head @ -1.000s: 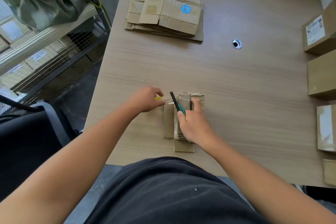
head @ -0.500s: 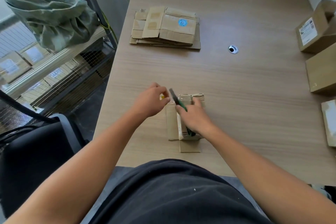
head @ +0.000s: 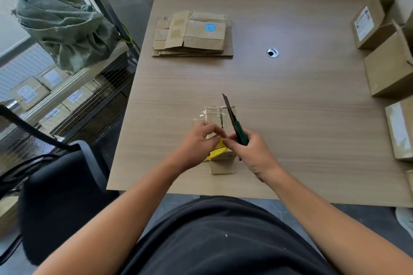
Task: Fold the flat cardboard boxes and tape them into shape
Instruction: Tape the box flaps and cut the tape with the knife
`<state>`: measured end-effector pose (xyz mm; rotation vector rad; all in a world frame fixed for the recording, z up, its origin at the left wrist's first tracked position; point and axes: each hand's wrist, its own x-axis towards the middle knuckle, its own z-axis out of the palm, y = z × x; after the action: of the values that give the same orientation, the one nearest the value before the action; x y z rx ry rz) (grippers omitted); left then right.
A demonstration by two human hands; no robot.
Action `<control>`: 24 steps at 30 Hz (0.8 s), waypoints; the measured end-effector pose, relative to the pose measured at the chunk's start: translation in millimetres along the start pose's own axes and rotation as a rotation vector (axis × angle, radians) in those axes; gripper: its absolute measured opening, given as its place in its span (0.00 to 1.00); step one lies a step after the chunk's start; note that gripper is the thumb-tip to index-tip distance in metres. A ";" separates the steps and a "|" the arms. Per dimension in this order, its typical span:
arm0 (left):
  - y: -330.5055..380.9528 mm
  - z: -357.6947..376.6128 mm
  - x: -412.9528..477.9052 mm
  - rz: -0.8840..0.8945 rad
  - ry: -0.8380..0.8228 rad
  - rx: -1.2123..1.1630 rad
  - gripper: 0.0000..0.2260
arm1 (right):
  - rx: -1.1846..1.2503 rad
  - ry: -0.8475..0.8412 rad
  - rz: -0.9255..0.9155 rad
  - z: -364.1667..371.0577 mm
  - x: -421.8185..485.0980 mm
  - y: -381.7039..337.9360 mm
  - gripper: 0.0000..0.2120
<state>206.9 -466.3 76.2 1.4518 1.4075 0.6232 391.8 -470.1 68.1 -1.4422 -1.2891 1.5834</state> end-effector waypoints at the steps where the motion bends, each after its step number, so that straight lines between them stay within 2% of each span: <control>1: 0.2 5.8 -2.1 -0.001 0.007 0.028 0.07 | -0.029 0.012 0.000 -3.0 -2.6 1.4 0.08; 4: 1.1 22.5 -12.3 -0.038 0.028 0.085 0.06 | -0.136 0.020 -0.018 -11.6 -10.8 5.0 0.07; 6: 3.6 31.9 -22.1 -0.071 0.022 0.083 0.14 | -0.097 0.043 -0.018 -18.0 -13.5 5.4 0.08; 8: 8.5 38.8 -31.6 -0.134 0.022 -0.062 0.22 | 0.019 0.056 0.026 -23.6 -12.9 3.2 0.08; 10: 11.9 39.9 -39.3 -0.125 0.052 -0.220 0.20 | 0.069 0.059 0.081 -30.4 -9.9 -1.6 0.09; 12: 14.5 30.2 -47.4 -0.070 0.074 -0.211 0.16 | 0.152 0.096 0.149 -43.1 -6.0 -8.9 0.09; 14: 15.1 9.0 -53.3 -0.064 0.102 -0.075 0.11 | 0.306 0.148 0.213 -60.5 -0.4 -12.3 0.07; 16: 16.7 -16.2 -57.6 -0.100 0.087 0.153 0.06 | 0.320 0.146 0.230 -72.5 1.7 -8.9 0.05; 19: 26.9 -39.1 -42.2 -0.219 -0.141 0.568 0.05 | 0.227 0.130 0.252 -69.7 -0.2 8.5 0.06; 21: 30.0 -41.3 -19.9 -0.264 -0.274 0.659 0.05 | 0.254 0.190 0.293 -61.3 3.6 23.5 0.07; 24: 17.1 -38.0 6.9 -0.234 -0.260 0.788 0.03 | 0.195 0.220 0.414 -46.6 11.4 49.0 0.10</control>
<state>182.5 -446.2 104.2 1.8323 1.6582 -0.3132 442.3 -464.2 22.1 -1.7762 -0.7191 1.6932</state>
